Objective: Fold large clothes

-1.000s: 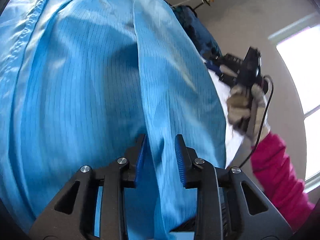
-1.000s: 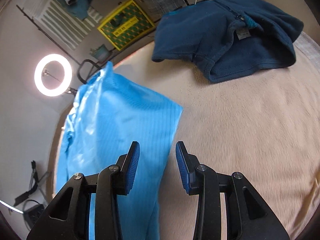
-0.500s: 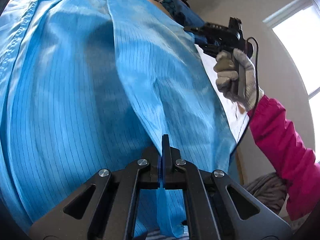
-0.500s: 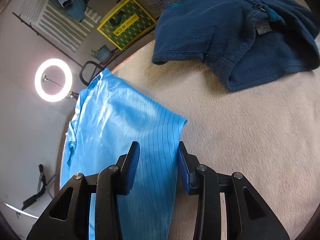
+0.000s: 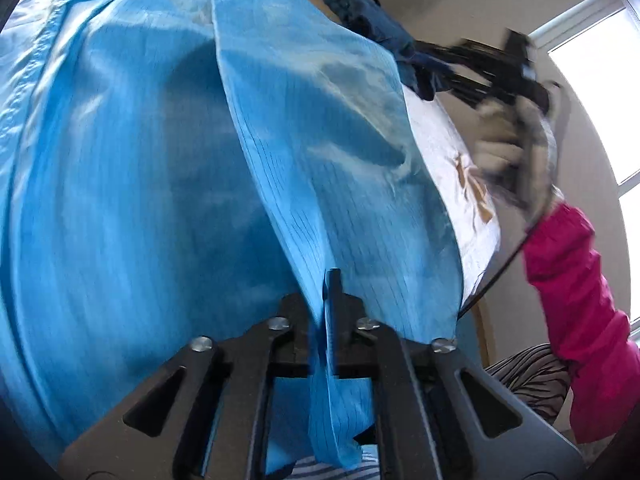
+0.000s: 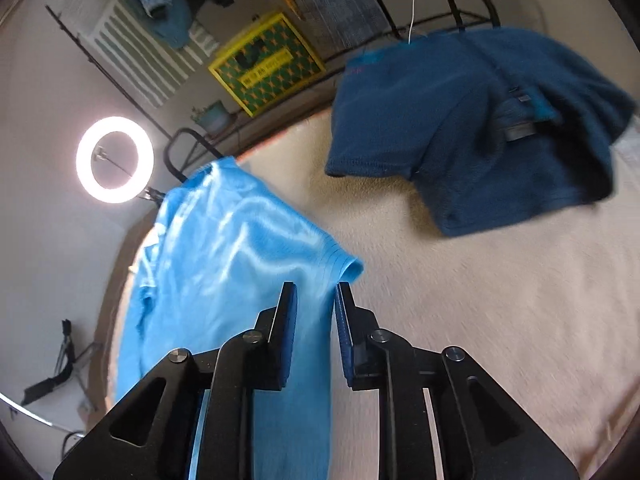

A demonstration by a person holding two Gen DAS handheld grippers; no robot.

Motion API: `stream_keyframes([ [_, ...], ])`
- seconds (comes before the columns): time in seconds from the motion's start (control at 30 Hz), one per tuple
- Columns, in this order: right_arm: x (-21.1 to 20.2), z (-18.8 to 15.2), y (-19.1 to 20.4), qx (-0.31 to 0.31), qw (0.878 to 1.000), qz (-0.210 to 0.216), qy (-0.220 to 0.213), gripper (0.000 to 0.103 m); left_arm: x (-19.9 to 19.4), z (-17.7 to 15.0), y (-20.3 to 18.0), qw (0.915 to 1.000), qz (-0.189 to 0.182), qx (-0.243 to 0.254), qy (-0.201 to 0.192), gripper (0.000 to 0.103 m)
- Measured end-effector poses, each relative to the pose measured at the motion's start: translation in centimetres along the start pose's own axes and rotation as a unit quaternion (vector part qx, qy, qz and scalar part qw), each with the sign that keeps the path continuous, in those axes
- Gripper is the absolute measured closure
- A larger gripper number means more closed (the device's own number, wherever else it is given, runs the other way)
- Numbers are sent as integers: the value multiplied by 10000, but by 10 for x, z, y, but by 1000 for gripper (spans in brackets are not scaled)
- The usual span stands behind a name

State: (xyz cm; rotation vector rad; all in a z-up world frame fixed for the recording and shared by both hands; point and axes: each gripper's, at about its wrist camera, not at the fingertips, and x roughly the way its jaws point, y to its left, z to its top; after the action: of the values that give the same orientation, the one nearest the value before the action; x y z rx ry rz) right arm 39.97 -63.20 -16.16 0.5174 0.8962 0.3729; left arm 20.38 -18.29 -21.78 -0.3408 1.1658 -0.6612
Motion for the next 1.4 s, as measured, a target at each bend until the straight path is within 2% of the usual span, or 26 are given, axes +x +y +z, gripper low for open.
stream_keyframes([
  [0.07,-24,-13,1,38,9998,184,-13,85,-9,-8,-2,10000,-38,-12,-57,66],
  [0.13,-56,-36,8,-36,9995,303,28,85,-18,-20,-5,9999,-23,-18,-116,58],
  [0.2,-79,-60,17,-153,9988,444,108,85,-24,-32,-4,9999,-49,-90,-93,58],
  [0.27,-103,-98,29,-325,9972,610,294,84,-28,-38,0,9998,-116,-172,-74,58],
  [0.33,-114,-135,37,-444,9951,710,531,76,-36,-50,2,9996,-155,-214,-54,58],
  [0.37,-116,-152,39,-465,9941,740,647,67,-37,-51,3,9996,-164,-222,-31,58],
  [0.4,-115,-168,40,-473,9929,757,789,61,-37,-54,3,9997,-149,-218,-16,58],
  [0.5,-105,-211,39,-545,9881,745,1228,61,-35,-58,-3,9999,-22,-97,-41,59],
  [0.57,-88,-229,39,-645,9845,622,1509,61,-33,-57,-4,9999,3,-105,-51,67],
  [0.6,-82,-232,37,-636,9836,596,1576,61,-34,-60,-3,9999,14,-118,-49,70],
  [0.67,-69,-238,33,-582,9817,550,1728,61,-34,-62,-1,9999,32,-130,-49,85],
  [0.73,-61,-240,29,-567,9809,529,1784,61,-34,-64,2,9999,44,-130,-20,93],
  [0.83,-59,-235,28,-501,9821,570,1725,62,-31,-63,4,9999,66,-87,-28,97],
  [0.97,-60,-235,28,-452,9827,638,1676,62,-29,-63,3,10000,71,-41,-37,98],
  [1.0,-59,-235,27,-426,9829,661,1663,66,-29,-62,3,10000,59,-50,-41,98],
  [1.03,-58,-235,26,-414,9831,673,1651,71,-23,-59,-1,10000,58,-46,-36,98],
  [1.1,-62,-237,22,-413,9834,598,1665,96,-21,-58,-4,10000,75,11,-34,99],
  [1.2,-63,-238,23,-442,9847,495,1611,101,-17,-58,-12,9999,66,108,3,99],
  [1.4,-82,-236,20,-576,9881,180,1413,102,-12,-63,-21,9996,26,266,105,99],
])
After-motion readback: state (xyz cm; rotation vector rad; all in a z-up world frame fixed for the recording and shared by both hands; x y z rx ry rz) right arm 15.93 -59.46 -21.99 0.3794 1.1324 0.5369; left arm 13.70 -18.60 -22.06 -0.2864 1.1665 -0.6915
